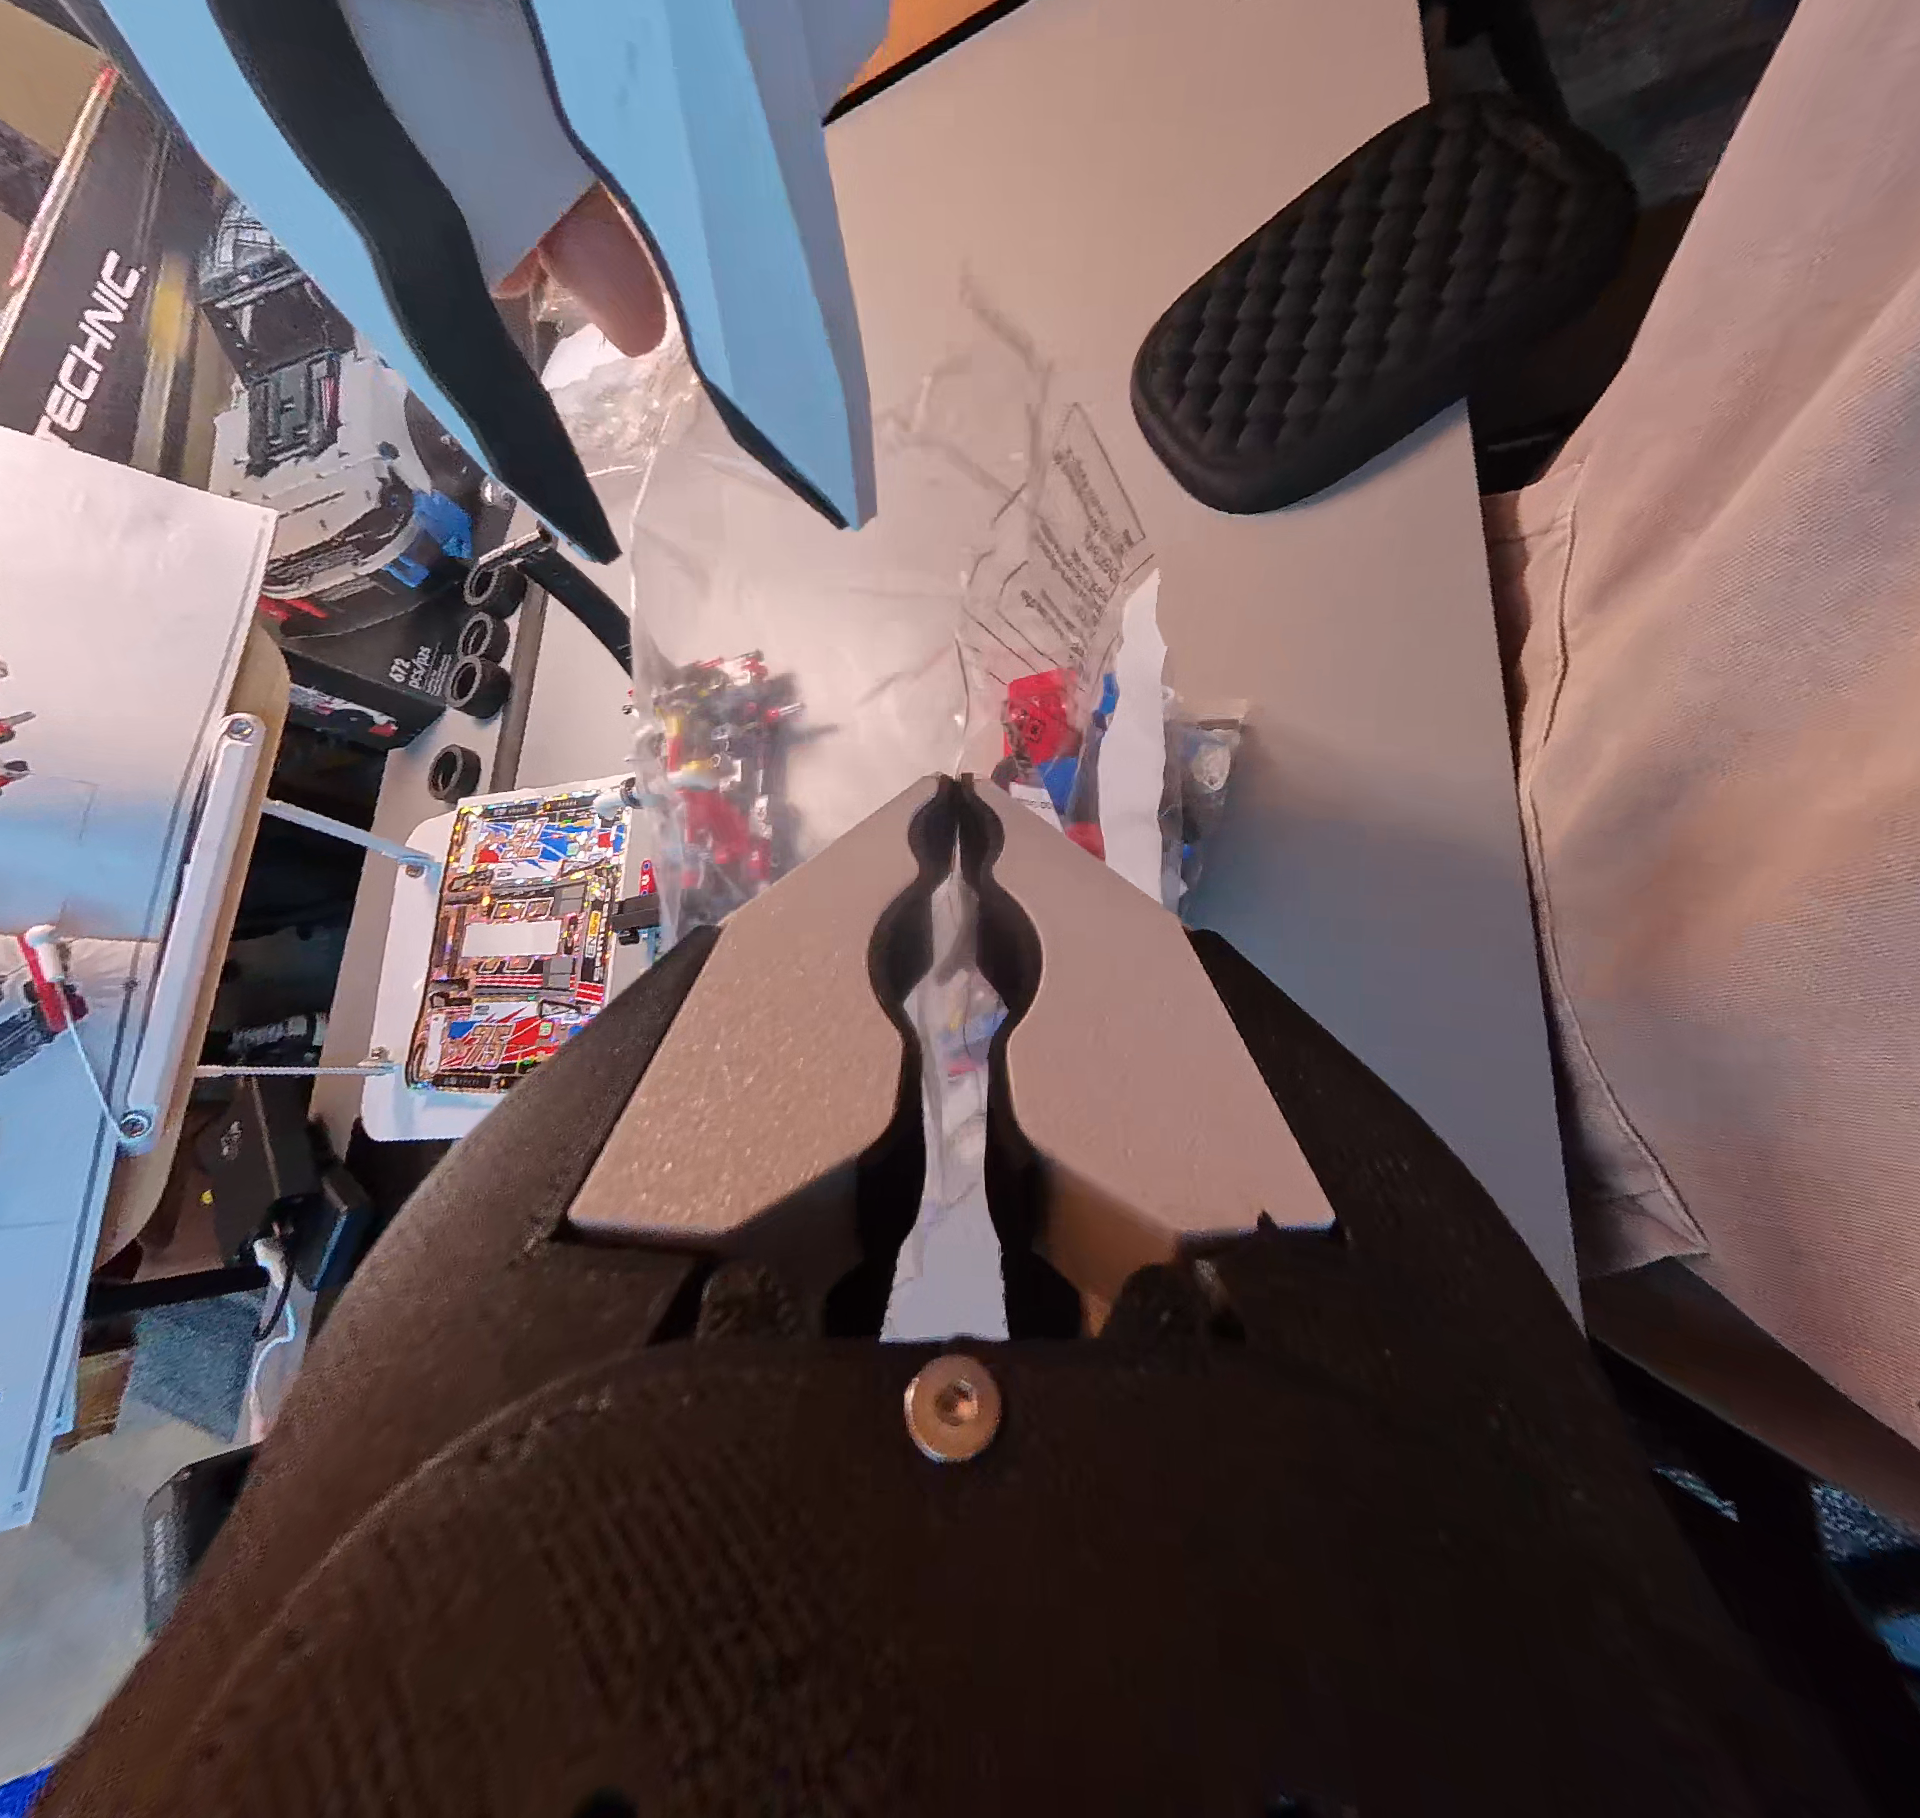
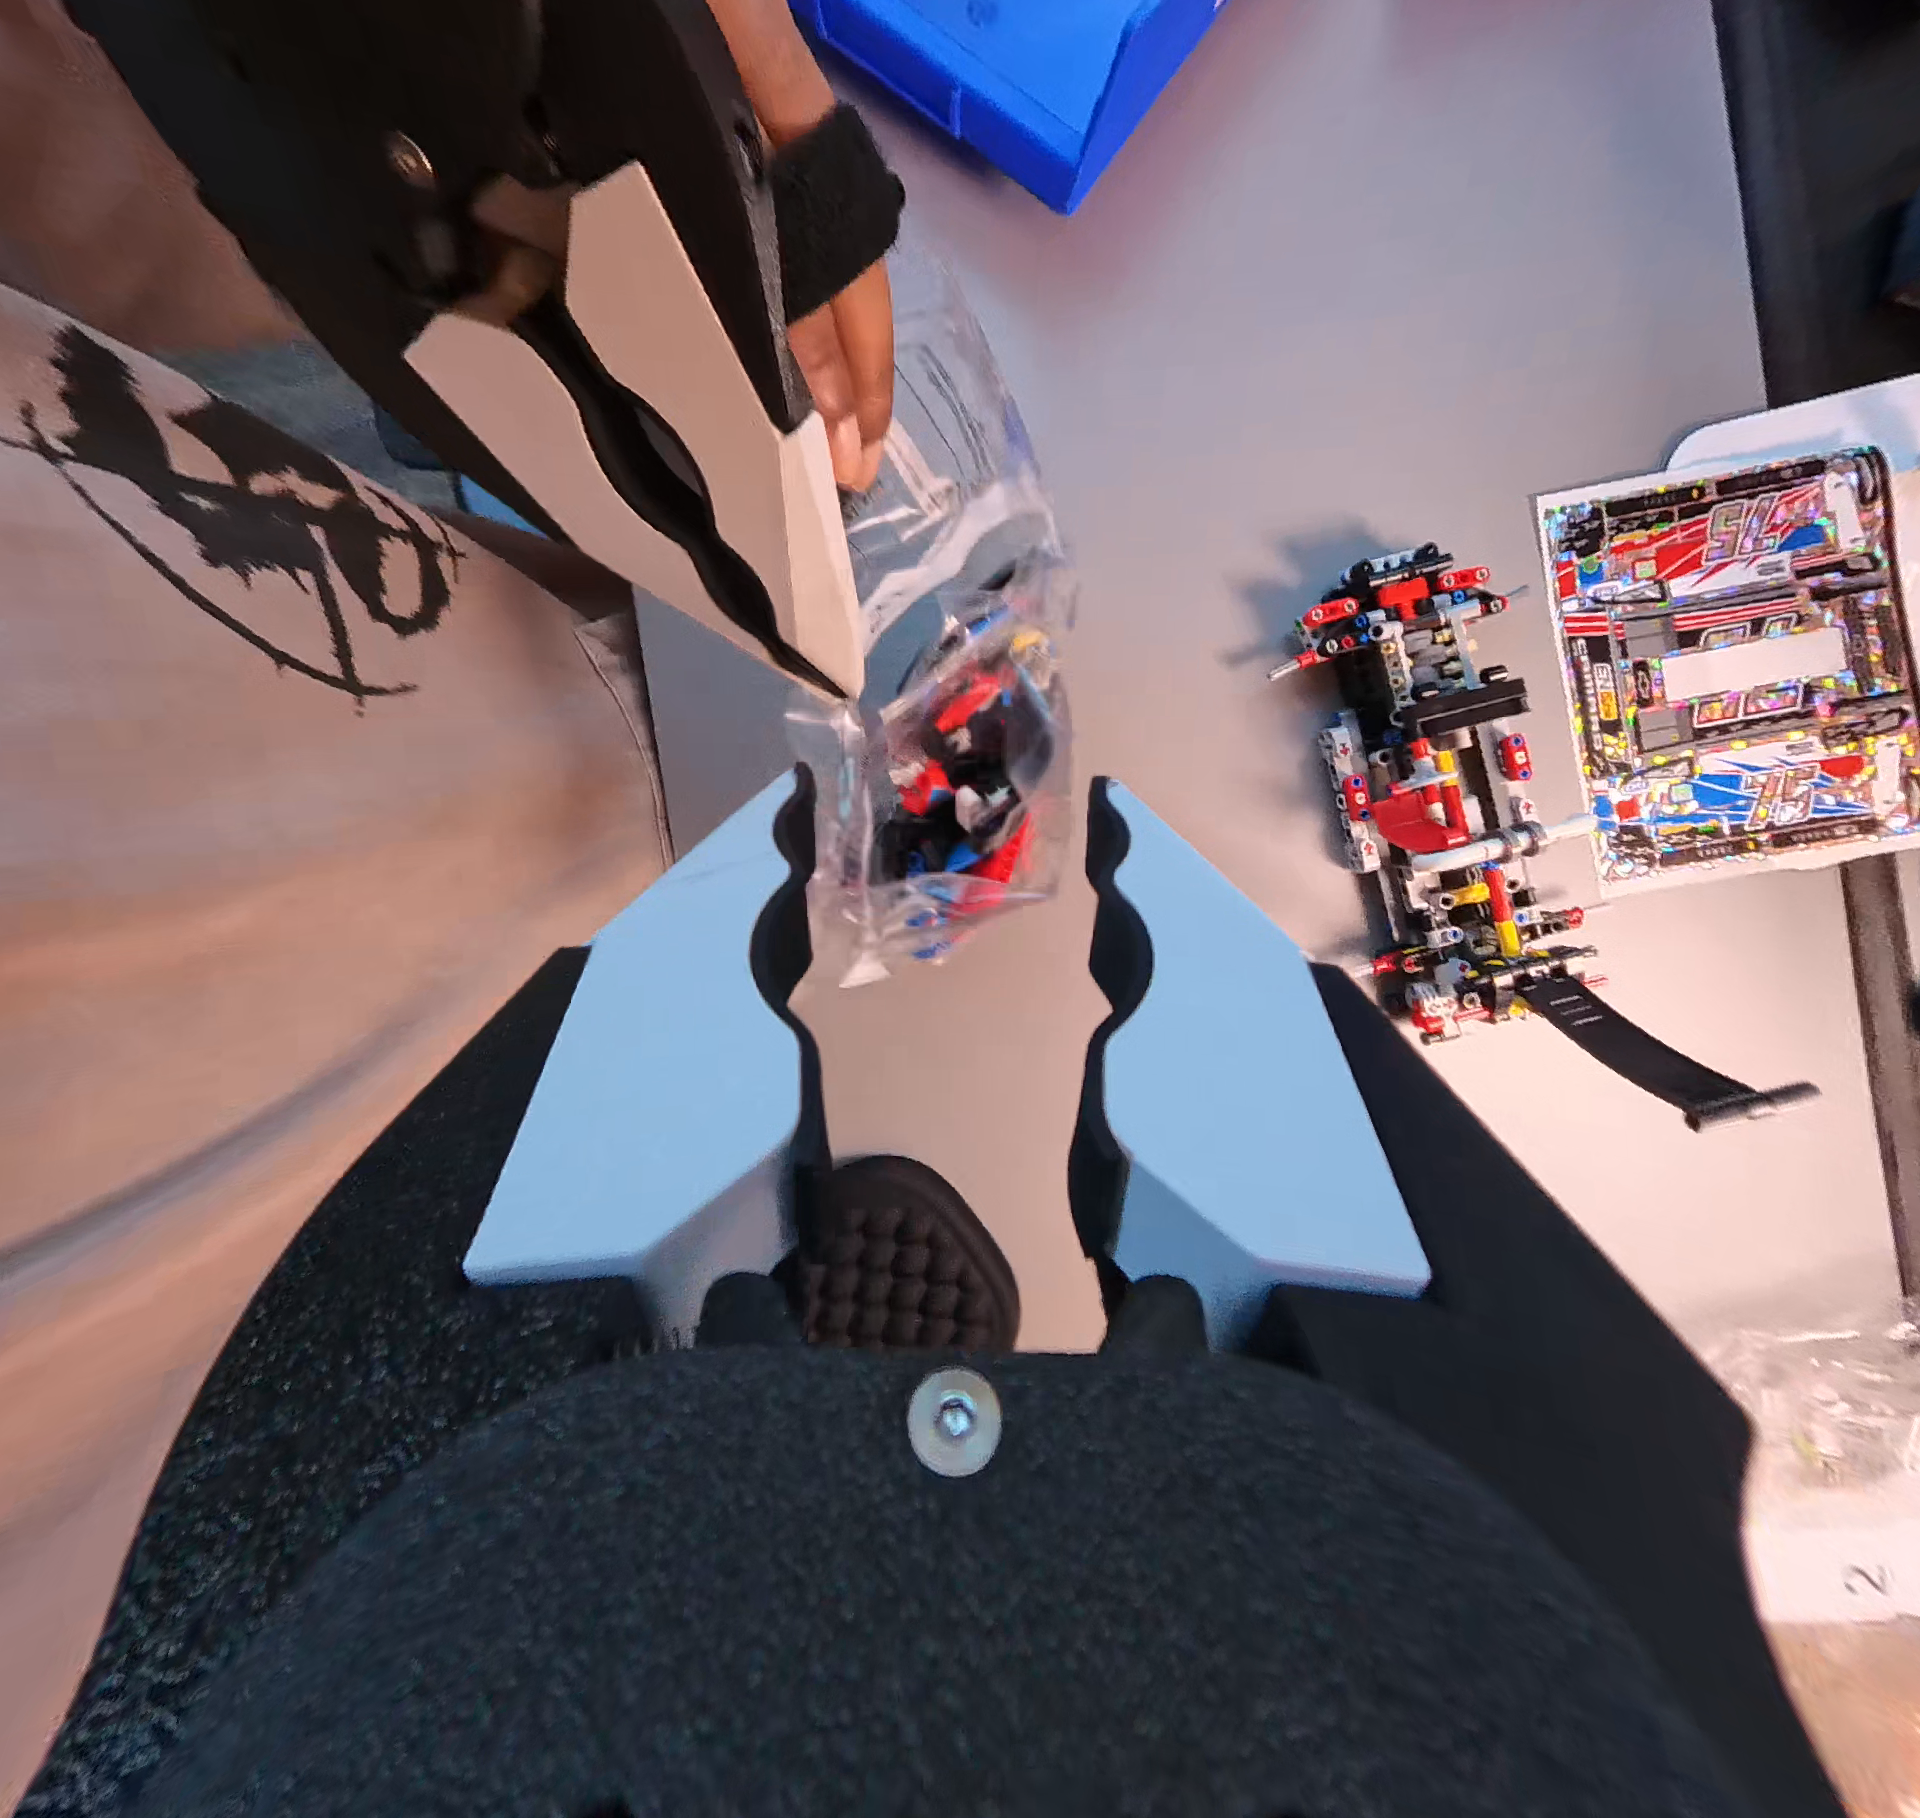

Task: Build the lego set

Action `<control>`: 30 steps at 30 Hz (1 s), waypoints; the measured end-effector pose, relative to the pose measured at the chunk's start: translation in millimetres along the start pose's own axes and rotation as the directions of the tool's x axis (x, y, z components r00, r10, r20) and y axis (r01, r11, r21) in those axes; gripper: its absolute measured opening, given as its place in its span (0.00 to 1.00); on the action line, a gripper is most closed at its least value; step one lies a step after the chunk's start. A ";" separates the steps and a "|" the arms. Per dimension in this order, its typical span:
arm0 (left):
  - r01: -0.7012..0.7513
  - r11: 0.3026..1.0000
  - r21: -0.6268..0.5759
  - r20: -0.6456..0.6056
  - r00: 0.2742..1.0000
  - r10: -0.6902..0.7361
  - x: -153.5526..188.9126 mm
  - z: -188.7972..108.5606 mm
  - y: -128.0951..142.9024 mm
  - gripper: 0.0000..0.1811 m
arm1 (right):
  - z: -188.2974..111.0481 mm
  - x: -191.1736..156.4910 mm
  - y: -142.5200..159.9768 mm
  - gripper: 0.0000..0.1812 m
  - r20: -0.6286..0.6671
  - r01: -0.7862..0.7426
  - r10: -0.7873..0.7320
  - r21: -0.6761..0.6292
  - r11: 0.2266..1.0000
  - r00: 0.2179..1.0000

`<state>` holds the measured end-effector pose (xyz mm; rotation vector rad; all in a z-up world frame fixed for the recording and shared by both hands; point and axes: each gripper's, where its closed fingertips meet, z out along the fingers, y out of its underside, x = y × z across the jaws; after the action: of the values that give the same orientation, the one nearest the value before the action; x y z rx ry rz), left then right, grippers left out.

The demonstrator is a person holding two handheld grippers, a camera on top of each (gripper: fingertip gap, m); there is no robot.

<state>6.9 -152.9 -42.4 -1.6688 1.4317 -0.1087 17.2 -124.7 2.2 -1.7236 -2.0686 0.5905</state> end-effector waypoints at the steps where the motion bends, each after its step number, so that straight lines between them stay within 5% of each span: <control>1: 0.008 1.000 0.011 -0.008 1.000 -0.008 0.9 -0.9 -2.2 0.00 | -1.3 0.0 -0.5 0.26 -0.009 0.000 0.000 0.000 1.000 1.000; 4: -0.005 1.000 -0.004 0.016 1.000 0.005 -2.2 -2.3 -2.2 0.00 | 6.7 5.1 24.3 0.16 -0.043 0.018 -0.024 -0.129 0.991 0.999; 6: -0.009 1.000 -0.007 -0.001 1.000 0.009 1.3 -4.0 -0.6 0.00 | 8.8 7.8 36.2 0.00 -0.036 0.026 -0.032 -0.164 0.986 0.999; 9: -0.005 1.000 0.002 -0.020 1.000 0.005 4.5 -14.8 6.7 0.00 | -5.2 46.6 48.3 0.00 -0.175 0.028 -0.060 -0.178 0.984 0.983; 13: 0.014 1.000 0.017 -0.006 1.000 -0.014 -1.2 -19.5 12.3 0.00 | -11.0 53.4 36.2 0.00 -0.172 0.003 -0.008 -0.029 1.000 0.985; 17: 0.038 0.998 0.045 0.051 0.998 -0.041 -15.7 -12.9 12.3 0.00 | -28.5 38.9 7.3 0.22 -0.159 0.015 0.019 0.209 0.978 0.987; 21: 0.063 0.993 0.102 0.078 0.994 -0.071 -22.5 -8.2 11.2 0.00 | -43.8 15.5 19.0 0.29 -0.138 -0.028 0.101 0.454 0.891 0.985; 23: 0.064 0.991 0.121 0.086 0.993 -0.075 -25.1 -7.2 10.5 0.01 | -25.6 5.2 46.5 0.35 -0.165 -0.054 0.152 0.485 0.873 0.974; 27: 0.070 0.986 0.153 0.101 0.991 -0.086 -32.0 -2.8 4.8 0.02 | 55.0 -24.1 85.4 0.40 -0.010 -0.284 0.350 0.562 0.777 0.937; 29: 0.077 0.980 0.183 0.111 0.989 -0.098 -37.3 -2.2 -2.0 0.03 | 101.9 -23.0 94.2 0.37 -0.043 -0.315 0.409 0.568 0.761 0.911; 30: 0.089 0.974 0.208 0.112 0.987 -0.114 -40.2 -4.9 -6.3 0.07 | 116.8 -15.7 97.3 0.28 -0.104 -0.293 0.427 0.581 0.759 0.898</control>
<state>-4.3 -123.1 -16.5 -1.5532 1.2013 -0.1983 37.0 -133.4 -149.1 -1.7275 -1.2248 0.9464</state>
